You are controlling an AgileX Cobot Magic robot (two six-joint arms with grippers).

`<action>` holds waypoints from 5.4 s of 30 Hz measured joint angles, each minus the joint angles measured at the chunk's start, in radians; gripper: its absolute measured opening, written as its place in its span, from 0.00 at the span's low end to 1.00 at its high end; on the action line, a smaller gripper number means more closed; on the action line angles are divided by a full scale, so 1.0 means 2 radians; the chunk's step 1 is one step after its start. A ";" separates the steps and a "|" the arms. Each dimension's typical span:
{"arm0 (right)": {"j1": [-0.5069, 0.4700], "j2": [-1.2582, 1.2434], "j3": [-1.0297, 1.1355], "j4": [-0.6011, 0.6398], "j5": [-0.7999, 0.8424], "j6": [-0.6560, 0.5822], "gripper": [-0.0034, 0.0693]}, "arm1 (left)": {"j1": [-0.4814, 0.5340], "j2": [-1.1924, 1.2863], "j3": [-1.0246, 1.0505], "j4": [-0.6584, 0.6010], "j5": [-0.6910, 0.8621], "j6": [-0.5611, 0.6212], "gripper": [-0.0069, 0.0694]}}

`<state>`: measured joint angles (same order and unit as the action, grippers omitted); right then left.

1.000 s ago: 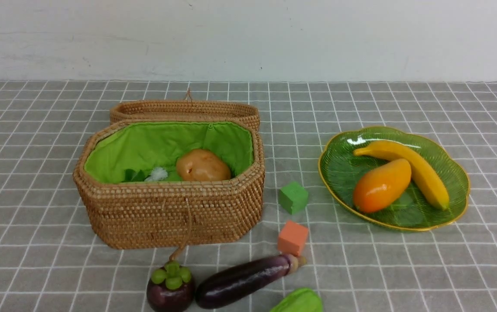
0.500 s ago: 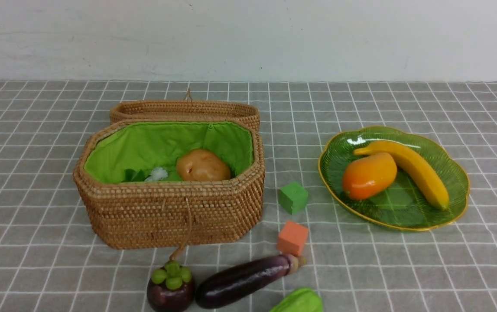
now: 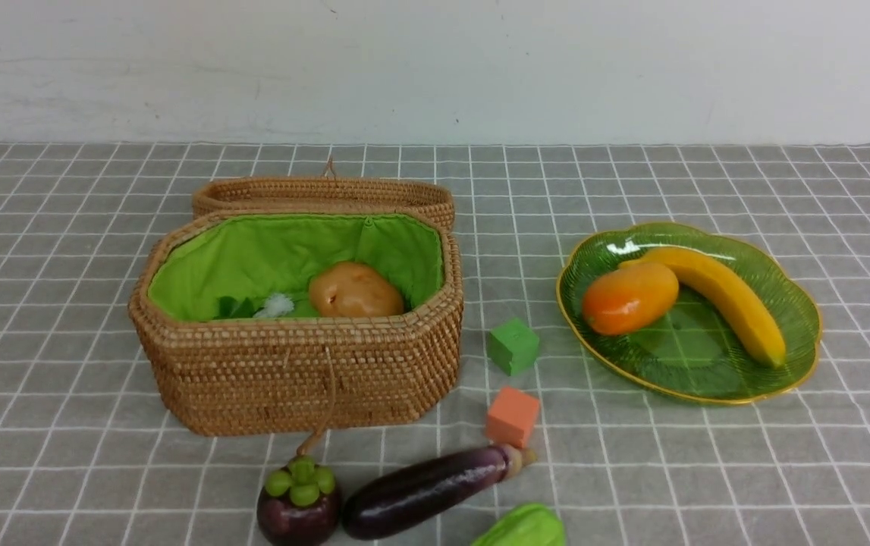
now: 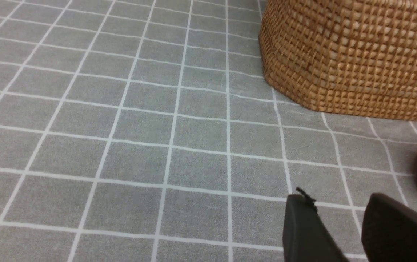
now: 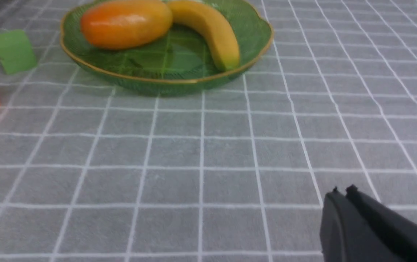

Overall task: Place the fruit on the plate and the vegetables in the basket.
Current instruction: Grab a mangosteen with your left arm and put it on the plate on the right

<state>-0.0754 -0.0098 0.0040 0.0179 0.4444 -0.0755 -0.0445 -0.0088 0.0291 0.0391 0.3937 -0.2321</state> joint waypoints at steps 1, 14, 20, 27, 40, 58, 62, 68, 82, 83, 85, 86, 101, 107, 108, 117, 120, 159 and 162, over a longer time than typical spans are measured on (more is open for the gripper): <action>-0.002 0.000 0.001 0.000 -0.003 0.001 0.05 | 0.000 0.000 0.000 0.000 0.000 0.000 0.40; -0.012 -0.001 0.006 0.000 -0.027 0.001 0.06 | 0.000 0.000 0.000 0.000 0.000 0.000 0.40; -0.012 -0.001 0.006 0.000 -0.027 0.001 0.07 | 0.000 0.000 0.000 0.000 0.000 0.000 0.40; -0.012 -0.001 0.006 0.000 -0.027 0.001 0.08 | 0.000 0.000 0.000 0.000 0.000 0.000 0.40; -0.012 -0.001 0.006 0.000 -0.028 0.001 0.10 | 0.000 0.000 0.001 0.000 -0.025 0.000 0.40; -0.012 -0.001 0.006 0.000 -0.028 0.001 0.13 | 0.000 0.000 -0.062 -0.174 -0.329 -0.122 0.40; -0.012 -0.001 0.006 0.000 -0.028 0.001 0.14 | 0.000 0.022 -0.169 -0.172 -0.268 -0.081 0.40; -0.012 -0.001 0.006 0.000 -0.028 0.001 0.15 | 0.000 0.157 -0.347 -0.155 -0.060 0.031 0.40; -0.012 -0.001 0.006 0.000 -0.028 0.001 0.17 | -0.009 0.382 -0.373 -0.155 0.067 0.130 0.40; -0.012 -0.001 0.006 0.000 -0.028 0.001 0.17 | -0.018 0.392 -0.374 -0.157 0.071 0.130 0.40; -0.012 -0.001 0.006 0.000 -0.028 0.001 0.18 | -0.051 0.419 -0.384 -0.156 0.090 0.130 0.41; -0.012 -0.001 0.006 0.000 -0.028 0.001 0.18 | -0.075 0.441 -0.396 -0.153 0.111 0.128 0.42; -0.012 -0.001 0.006 0.000 -0.028 0.001 0.20 | -0.186 0.774 -0.478 -0.073 0.145 -0.036 0.96; -0.012 -0.001 0.006 0.000 -0.028 0.001 0.21 | -0.187 0.830 -0.483 -0.107 0.100 -0.021 0.91; -0.012 -0.001 0.006 0.000 -0.028 0.001 0.21 | -0.187 0.831 -0.484 -0.108 0.097 -0.015 0.88; -0.012 -0.001 0.006 0.000 -0.028 0.001 0.23 | -0.187 0.825 -0.490 -0.108 0.128 -0.001 0.86; -0.012 -0.001 0.006 0.000 -0.028 0.001 0.24 | -0.187 0.802 -0.500 -0.108 0.166 0.000 0.85; -0.012 -0.001 0.006 0.000 -0.028 0.001 0.30 | -0.327 1.235 -1.219 -0.255 0.216 0.079 0.91; -0.012 -0.001 0.006 0.000 -0.028 0.001 0.31 | -0.327 1.234 -1.222 -0.256 0.213 0.079 0.96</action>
<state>-0.0987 -0.0110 0.0151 0.0170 0.3890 -0.0728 -0.6989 2.4598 -2.4150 -0.4724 0.8204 -0.0747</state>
